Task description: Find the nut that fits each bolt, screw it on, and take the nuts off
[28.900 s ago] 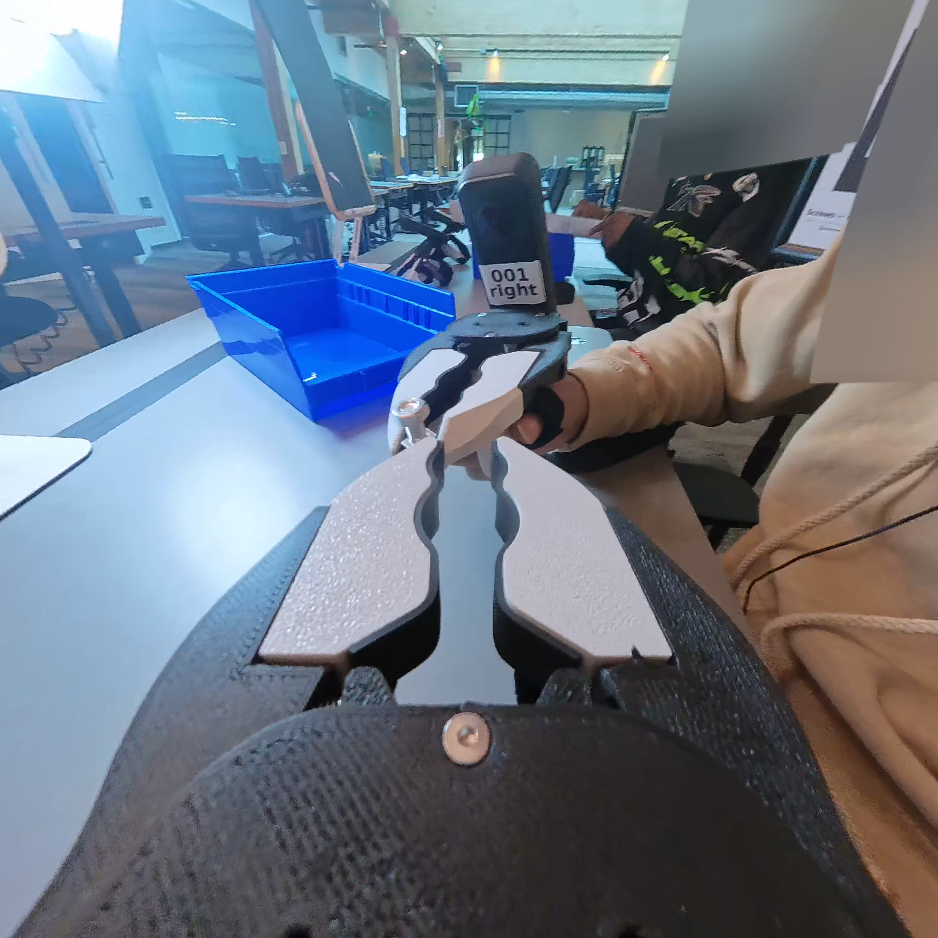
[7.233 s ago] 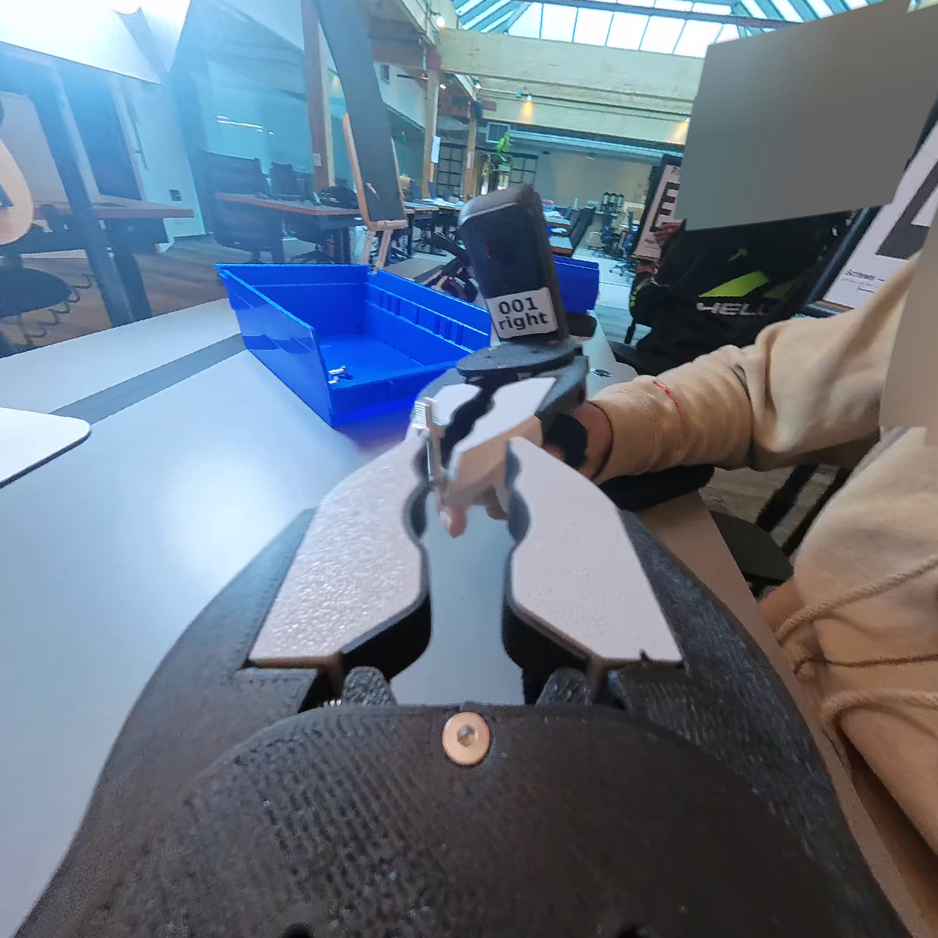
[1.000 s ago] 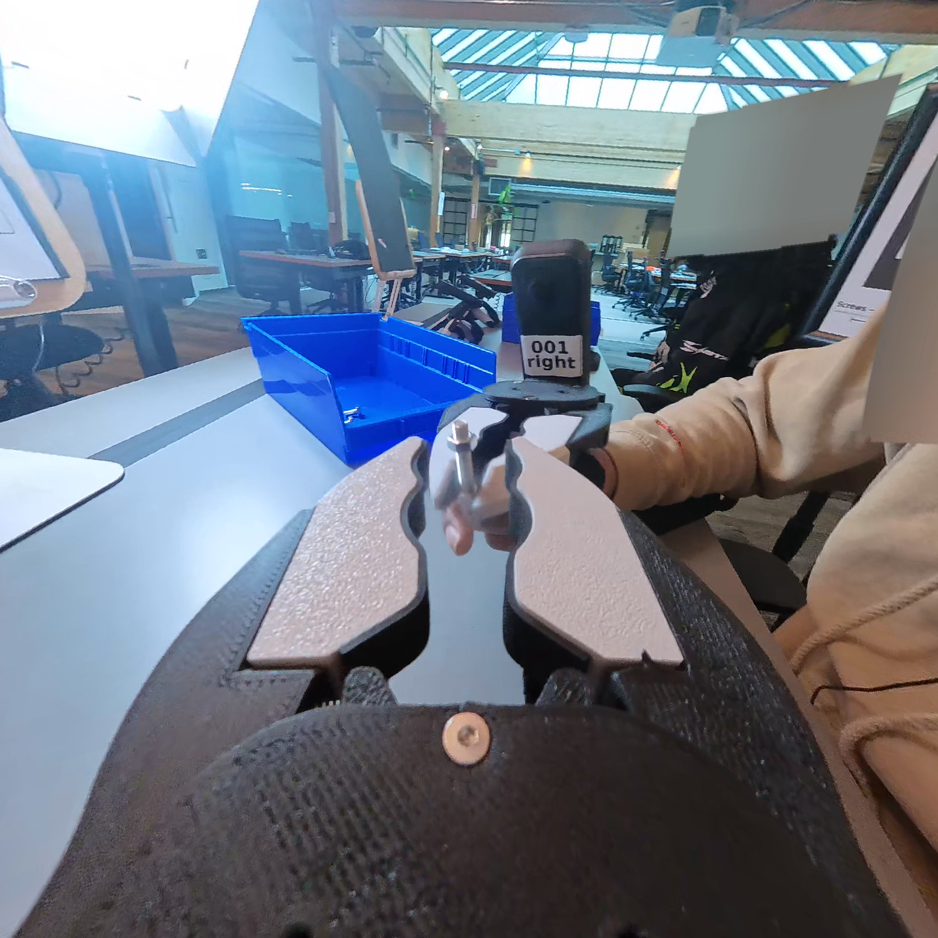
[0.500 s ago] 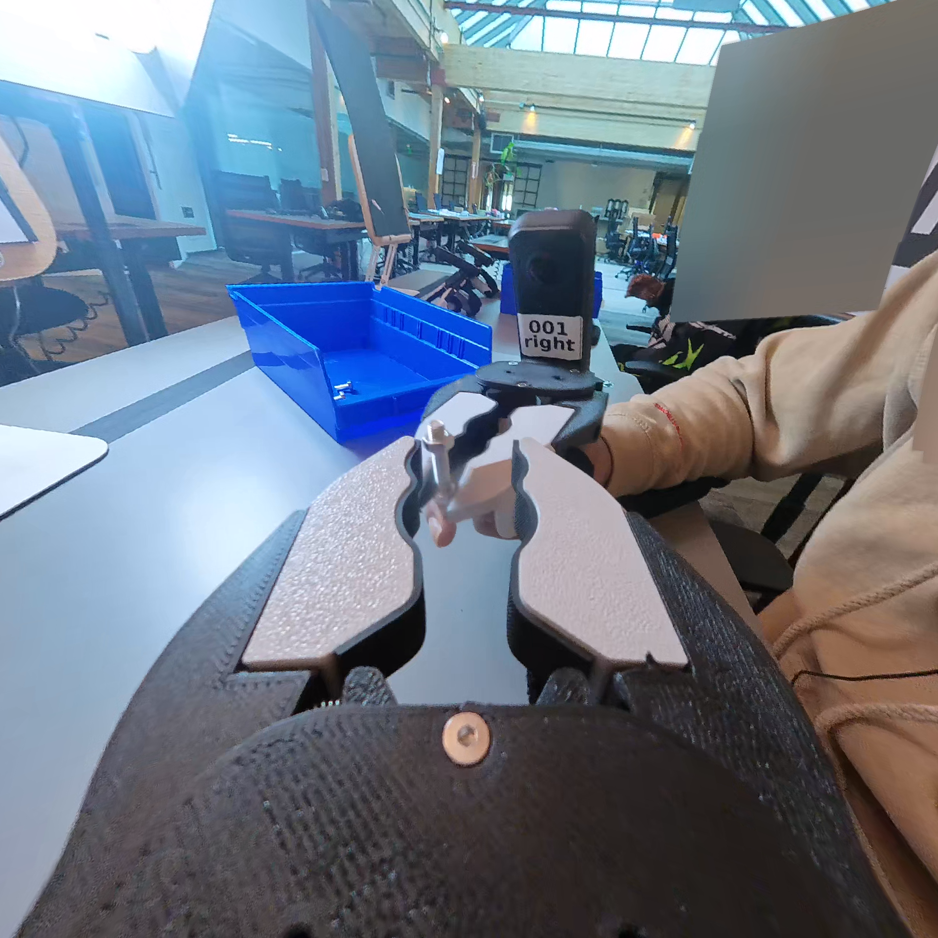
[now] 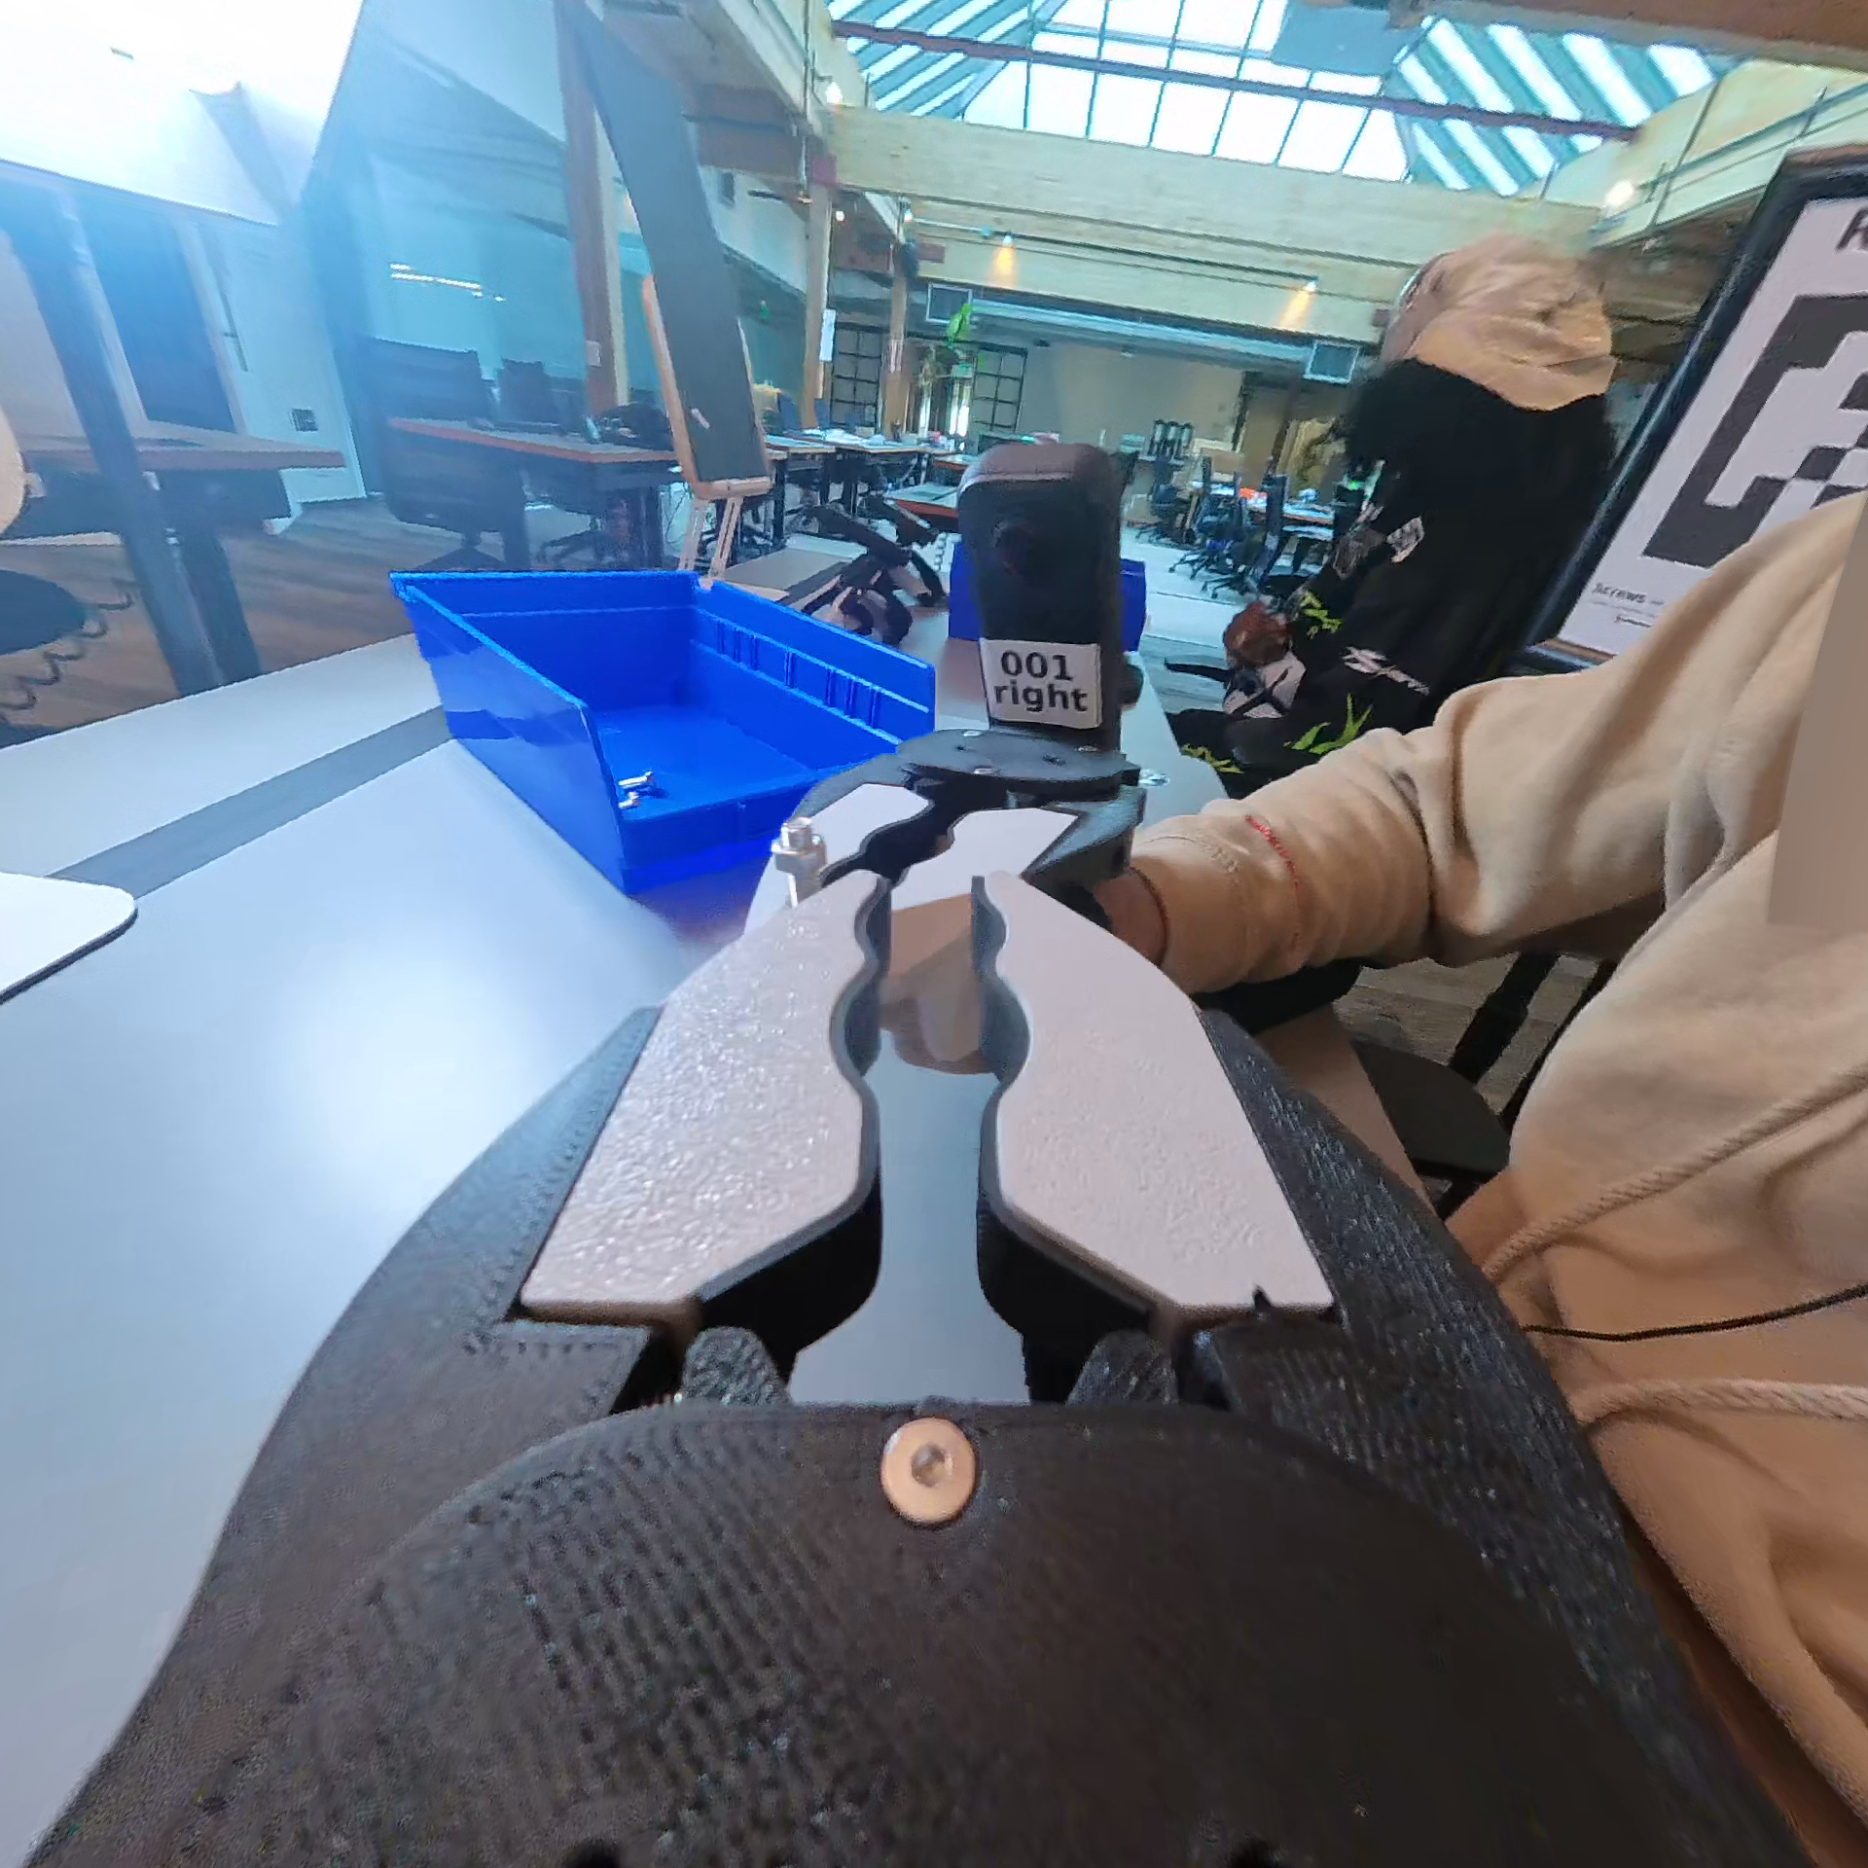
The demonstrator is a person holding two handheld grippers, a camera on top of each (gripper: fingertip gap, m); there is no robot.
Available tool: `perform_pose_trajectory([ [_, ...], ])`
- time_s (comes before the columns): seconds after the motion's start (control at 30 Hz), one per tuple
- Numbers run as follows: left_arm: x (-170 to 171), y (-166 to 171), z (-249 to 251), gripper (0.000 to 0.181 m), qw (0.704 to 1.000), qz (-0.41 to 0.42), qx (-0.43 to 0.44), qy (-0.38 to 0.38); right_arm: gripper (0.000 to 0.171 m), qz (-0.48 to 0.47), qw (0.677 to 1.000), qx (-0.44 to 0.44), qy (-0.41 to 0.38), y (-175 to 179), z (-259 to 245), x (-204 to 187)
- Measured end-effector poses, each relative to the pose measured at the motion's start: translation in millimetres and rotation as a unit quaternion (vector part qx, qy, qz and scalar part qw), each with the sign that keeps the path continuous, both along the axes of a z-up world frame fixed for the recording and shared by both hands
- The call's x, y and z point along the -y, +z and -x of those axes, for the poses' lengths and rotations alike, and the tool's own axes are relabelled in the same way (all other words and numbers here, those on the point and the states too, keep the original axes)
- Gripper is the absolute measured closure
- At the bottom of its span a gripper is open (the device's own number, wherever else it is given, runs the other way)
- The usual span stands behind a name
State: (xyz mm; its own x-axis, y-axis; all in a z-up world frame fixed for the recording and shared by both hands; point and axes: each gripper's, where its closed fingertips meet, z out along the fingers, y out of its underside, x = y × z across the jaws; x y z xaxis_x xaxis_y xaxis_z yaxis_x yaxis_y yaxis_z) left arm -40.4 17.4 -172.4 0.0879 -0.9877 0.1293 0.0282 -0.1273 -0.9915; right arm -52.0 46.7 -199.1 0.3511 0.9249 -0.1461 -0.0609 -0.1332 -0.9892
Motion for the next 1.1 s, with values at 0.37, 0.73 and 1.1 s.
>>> perform_pose_trajectory([
  [0.37, -3, -1, 0, 0.165, 1.0, 0.004, 0.0, 0.005, 0.16, -0.007, 1.0, 0.009, -0.001, -2, 2, 1],
  [0.73, -7, -4, -1, 0.151, 1.0, 0.004, -0.006, 0.023, 0.16, -0.007, 1.0, 0.013, 0.011, -3, 6, 6],
  [1.1, -12, -3, 1, 0.152, 0.999, -0.002, 0.0, 0.037, 0.16, -0.007, 1.0, 0.018, 0.02, -4, 9, 9],
])
